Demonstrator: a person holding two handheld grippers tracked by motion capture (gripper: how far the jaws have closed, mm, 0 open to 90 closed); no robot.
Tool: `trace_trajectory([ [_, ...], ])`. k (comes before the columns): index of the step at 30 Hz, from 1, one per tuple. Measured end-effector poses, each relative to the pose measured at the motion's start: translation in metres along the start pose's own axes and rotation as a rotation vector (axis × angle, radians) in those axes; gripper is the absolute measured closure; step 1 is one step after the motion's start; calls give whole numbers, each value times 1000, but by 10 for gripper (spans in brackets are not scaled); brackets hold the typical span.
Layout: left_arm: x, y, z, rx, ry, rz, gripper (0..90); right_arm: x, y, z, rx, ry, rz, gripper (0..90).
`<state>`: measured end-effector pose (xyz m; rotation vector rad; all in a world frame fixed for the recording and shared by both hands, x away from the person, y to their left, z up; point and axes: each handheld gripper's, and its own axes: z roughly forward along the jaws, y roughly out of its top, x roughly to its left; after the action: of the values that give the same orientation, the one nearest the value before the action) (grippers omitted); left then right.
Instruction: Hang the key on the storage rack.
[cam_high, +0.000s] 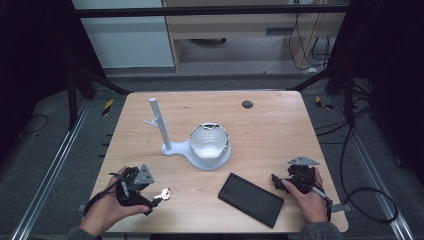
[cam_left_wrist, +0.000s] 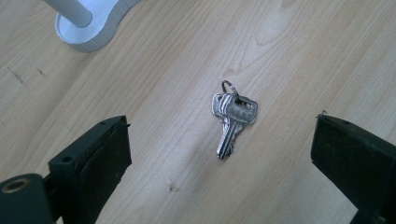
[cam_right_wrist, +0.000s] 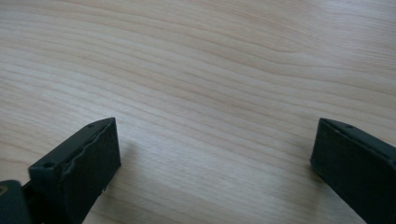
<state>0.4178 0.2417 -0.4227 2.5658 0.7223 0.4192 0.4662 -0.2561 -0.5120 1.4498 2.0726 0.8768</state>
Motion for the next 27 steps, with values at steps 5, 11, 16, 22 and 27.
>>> trace_trajectory([
  [5, -8, 0, -1, 11, 17, 28, 51, -8, -2, -1, -8, -2, 11, 25],
  [11, -15, 3, 2, 39, 14, 62, 87, -6, -1, -1, -4, -3, 21, 18],
  [16, -21, 6, 9, 54, 4, 75, 124, -6, -2, -1, -5, -11, 23, 19],
  [22, -25, 8, 13, 74, -10, 90, 172, -6, -2, -1, -5, -14, 22, 18],
  [27, -24, 8, 16, 97, -29, 89, 275, -6, -2, -1, -5, -14, 22, 18],
])
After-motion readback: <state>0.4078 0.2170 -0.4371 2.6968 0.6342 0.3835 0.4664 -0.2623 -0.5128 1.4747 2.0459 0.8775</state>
